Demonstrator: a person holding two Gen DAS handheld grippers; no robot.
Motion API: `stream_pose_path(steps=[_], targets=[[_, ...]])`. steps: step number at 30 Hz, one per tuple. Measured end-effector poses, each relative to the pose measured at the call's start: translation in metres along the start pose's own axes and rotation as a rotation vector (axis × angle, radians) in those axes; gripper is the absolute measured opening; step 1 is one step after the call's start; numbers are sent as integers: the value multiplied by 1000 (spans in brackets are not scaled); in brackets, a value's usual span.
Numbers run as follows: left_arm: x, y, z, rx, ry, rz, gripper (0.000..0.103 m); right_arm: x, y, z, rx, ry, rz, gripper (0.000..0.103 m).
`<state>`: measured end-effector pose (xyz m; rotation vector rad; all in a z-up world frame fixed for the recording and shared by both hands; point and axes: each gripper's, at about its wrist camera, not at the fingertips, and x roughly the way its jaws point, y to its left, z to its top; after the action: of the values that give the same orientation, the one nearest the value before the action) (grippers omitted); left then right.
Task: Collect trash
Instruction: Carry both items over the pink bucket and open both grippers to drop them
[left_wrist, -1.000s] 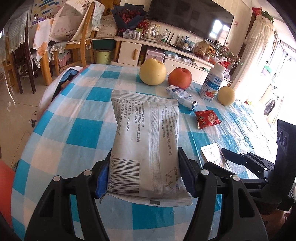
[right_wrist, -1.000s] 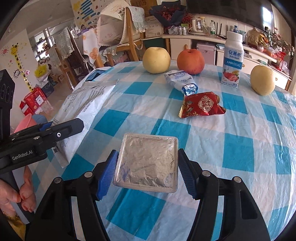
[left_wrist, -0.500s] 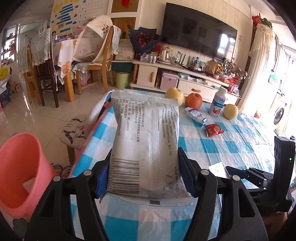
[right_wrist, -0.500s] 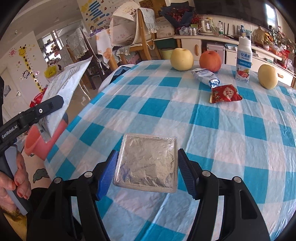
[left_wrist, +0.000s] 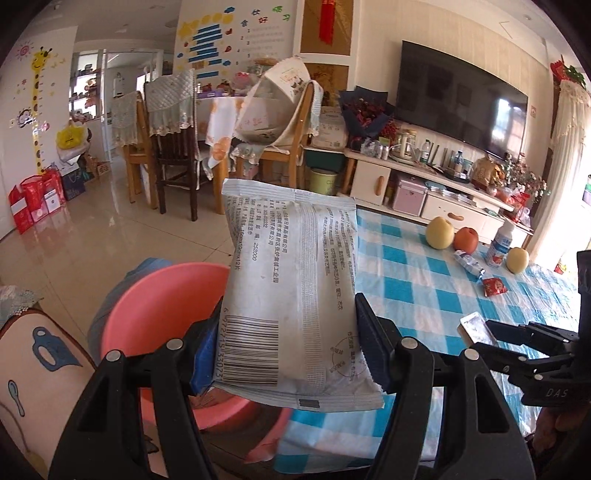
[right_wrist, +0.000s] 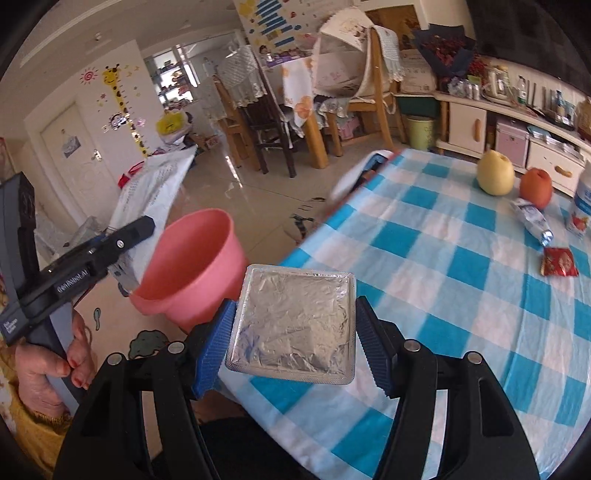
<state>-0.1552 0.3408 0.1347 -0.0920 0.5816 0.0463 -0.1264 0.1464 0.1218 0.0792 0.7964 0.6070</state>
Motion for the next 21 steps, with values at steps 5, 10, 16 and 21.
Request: stream_pose_path(steps=[5, 10, 16, 21], targets=[[1, 50, -6, -73, 7, 68, 66, 27, 51, 35, -77, -7, 73, 66], [16, 90, -17, -150, 37, 105, 66, 67, 91, 62, -127, 2, 128, 66], [41, 114, -28, -203, 83, 113, 66, 121, 119, 78, -154, 37, 145, 68], [66, 123, -42, -220, 150, 111, 69, 154, 120, 76, -124, 73, 120, 83]])
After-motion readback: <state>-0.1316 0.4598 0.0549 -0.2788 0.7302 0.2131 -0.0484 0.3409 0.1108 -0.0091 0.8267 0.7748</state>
